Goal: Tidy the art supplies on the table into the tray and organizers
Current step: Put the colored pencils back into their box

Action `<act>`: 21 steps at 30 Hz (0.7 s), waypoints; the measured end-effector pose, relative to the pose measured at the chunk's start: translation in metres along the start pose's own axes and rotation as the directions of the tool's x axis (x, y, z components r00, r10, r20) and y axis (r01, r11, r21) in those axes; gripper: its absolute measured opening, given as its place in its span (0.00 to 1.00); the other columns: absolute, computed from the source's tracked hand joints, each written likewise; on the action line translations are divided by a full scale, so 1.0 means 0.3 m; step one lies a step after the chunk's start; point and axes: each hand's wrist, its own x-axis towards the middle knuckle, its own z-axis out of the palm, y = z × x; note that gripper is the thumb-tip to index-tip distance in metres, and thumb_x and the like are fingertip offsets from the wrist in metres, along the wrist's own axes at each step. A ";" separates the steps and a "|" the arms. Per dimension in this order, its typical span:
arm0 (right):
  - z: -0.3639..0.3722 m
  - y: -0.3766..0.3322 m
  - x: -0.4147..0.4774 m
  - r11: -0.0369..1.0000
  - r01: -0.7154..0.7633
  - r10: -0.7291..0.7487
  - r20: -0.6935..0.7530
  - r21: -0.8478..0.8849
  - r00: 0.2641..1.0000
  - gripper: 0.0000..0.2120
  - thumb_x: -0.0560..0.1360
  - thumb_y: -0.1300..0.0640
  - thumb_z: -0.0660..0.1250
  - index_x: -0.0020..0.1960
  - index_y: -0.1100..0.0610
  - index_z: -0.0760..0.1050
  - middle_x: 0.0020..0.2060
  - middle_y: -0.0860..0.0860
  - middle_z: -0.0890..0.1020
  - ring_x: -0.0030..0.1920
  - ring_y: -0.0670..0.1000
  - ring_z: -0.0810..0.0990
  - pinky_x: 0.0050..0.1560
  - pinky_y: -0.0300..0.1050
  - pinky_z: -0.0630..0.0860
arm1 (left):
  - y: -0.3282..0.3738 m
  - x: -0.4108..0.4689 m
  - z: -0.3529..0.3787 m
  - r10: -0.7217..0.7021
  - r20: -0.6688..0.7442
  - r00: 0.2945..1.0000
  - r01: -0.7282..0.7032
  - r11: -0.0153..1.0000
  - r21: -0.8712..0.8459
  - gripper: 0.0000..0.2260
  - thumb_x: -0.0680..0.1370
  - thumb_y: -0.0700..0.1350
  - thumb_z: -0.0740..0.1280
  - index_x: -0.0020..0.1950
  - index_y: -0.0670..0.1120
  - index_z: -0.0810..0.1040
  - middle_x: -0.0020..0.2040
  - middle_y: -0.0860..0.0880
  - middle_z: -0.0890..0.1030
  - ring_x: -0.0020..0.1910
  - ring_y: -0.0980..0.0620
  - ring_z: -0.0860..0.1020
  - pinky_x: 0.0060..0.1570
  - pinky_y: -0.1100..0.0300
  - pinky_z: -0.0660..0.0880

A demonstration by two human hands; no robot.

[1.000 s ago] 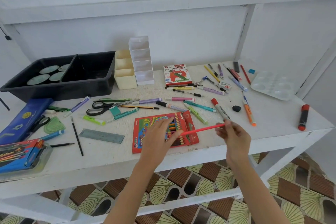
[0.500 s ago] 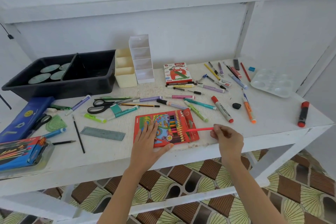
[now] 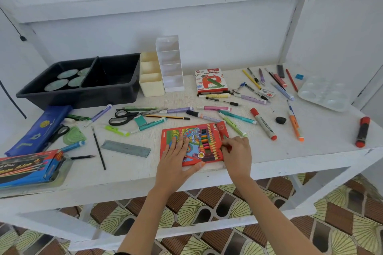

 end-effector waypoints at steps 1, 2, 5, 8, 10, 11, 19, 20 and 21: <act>0.001 0.007 -0.001 1.000 -0.009 0.009 0.000 0.026 1.000 0.06 0.71 0.65 0.70 0.47 0.59 0.81 0.43 0.53 0.81 0.50 0.53 0.72 0.50 0.46 0.71 | 0.000 0.000 0.000 0.002 0.000 1.000 -0.002 1.000 -0.001 0.48 0.64 0.79 0.41 0.77 0.52 0.46 0.75 0.59 0.42 0.74 0.59 0.39 0.72 0.61 0.39; 0.001 0.014 -0.002 0.998 -0.024 0.024 0.000 0.054 1.000 0.06 0.71 0.64 0.71 0.48 0.59 0.81 0.44 0.53 0.81 0.51 0.52 0.71 0.50 0.44 0.71 | 0.001 -0.001 -0.001 0.005 0.000 1.000 -0.005 1.000 -0.001 0.47 0.64 0.79 0.42 0.77 0.53 0.46 0.74 0.59 0.42 0.74 0.59 0.39 0.72 0.61 0.39; 0.000 0.029 -0.013 0.996 -0.025 0.027 -0.022 0.081 0.999 0.07 0.73 0.62 0.70 0.51 0.62 0.81 0.47 0.54 0.77 0.52 0.50 0.68 0.51 0.43 0.71 | 0.001 -0.003 0.000 0.003 -0.004 1.000 -0.003 1.000 -0.009 0.45 0.66 0.77 0.45 0.77 0.53 0.45 0.75 0.59 0.43 0.75 0.59 0.40 0.72 0.61 0.40; -0.005 0.016 -0.049 0.992 0.034 -0.033 -0.016 0.119 0.999 0.14 0.79 0.53 0.60 0.48 0.60 0.81 0.52 0.50 0.75 0.54 0.47 0.64 0.53 0.47 0.71 | -0.001 -0.005 0.003 0.003 -0.007 1.000 -0.003 1.000 -0.003 0.45 0.66 0.77 0.45 0.76 0.53 0.44 0.75 0.59 0.43 0.75 0.59 0.40 0.72 0.62 0.39; -0.013 -0.011 -0.073 0.987 0.007 -0.009 0.012 0.159 1.000 0.22 0.79 0.46 0.52 0.48 0.57 0.81 0.54 0.43 0.72 0.56 0.45 0.62 0.56 0.45 0.66 | -0.001 -0.004 0.005 0.005 -0.019 1.000 -0.005 1.000 0.004 0.45 0.66 0.77 0.44 0.76 0.53 0.43 0.74 0.59 0.43 0.75 0.59 0.40 0.72 0.62 0.38; -0.012 -0.016 -0.082 0.988 -0.006 0.001 0.029 0.154 1.000 0.23 0.78 0.44 0.51 0.50 0.55 0.81 0.55 0.40 0.70 0.57 0.44 0.61 0.57 0.45 0.64 | 0.000 -0.003 0.007 0.004 -0.026 1.000 -0.004 1.000 0.005 0.45 0.66 0.78 0.43 0.75 0.54 0.42 0.74 0.59 0.43 0.74 0.59 0.40 0.71 0.62 0.38; -0.061 -0.004 -0.028 0.961 -0.089 0.059 0.121 0.262 0.991 0.14 0.81 0.53 0.56 0.61 0.55 0.75 0.56 0.49 0.74 0.56 0.46 0.69 0.55 0.48 0.74 | 0.056 0.040 -0.021 -0.090 -0.123 0.988 0.083 0.995 -0.054 0.24 0.79 0.61 0.55 0.70 0.49 0.67 0.72 0.52 0.66 0.73 0.52 0.60 0.71 0.59 0.52; -0.073 -0.010 -0.009 0.937 -0.130 0.095 0.121 0.323 0.988 0.13 0.81 0.54 0.56 0.61 0.54 0.75 0.54 0.48 0.74 0.55 0.46 0.72 0.53 0.48 0.76 | 0.070 0.060 -0.029 -0.108 -0.170 0.980 0.100 0.993 -0.056 0.19 0.79 0.56 0.59 0.66 0.48 0.71 0.67 0.50 0.71 0.68 0.50 0.66 0.67 0.59 0.58; -0.085 -0.014 0.014 0.922 -0.148 0.117 0.106 0.359 0.987 0.12 0.81 0.55 0.57 0.59 0.53 0.75 0.53 0.48 0.74 0.53 0.45 0.73 0.51 0.45 0.77 | 0.087 0.084 -0.038 -0.125 -0.208 0.970 0.113 0.991 -0.072 0.15 0.79 0.53 0.60 0.62 0.46 0.73 0.62 0.50 0.74 0.63 0.50 0.70 0.62 0.60 0.62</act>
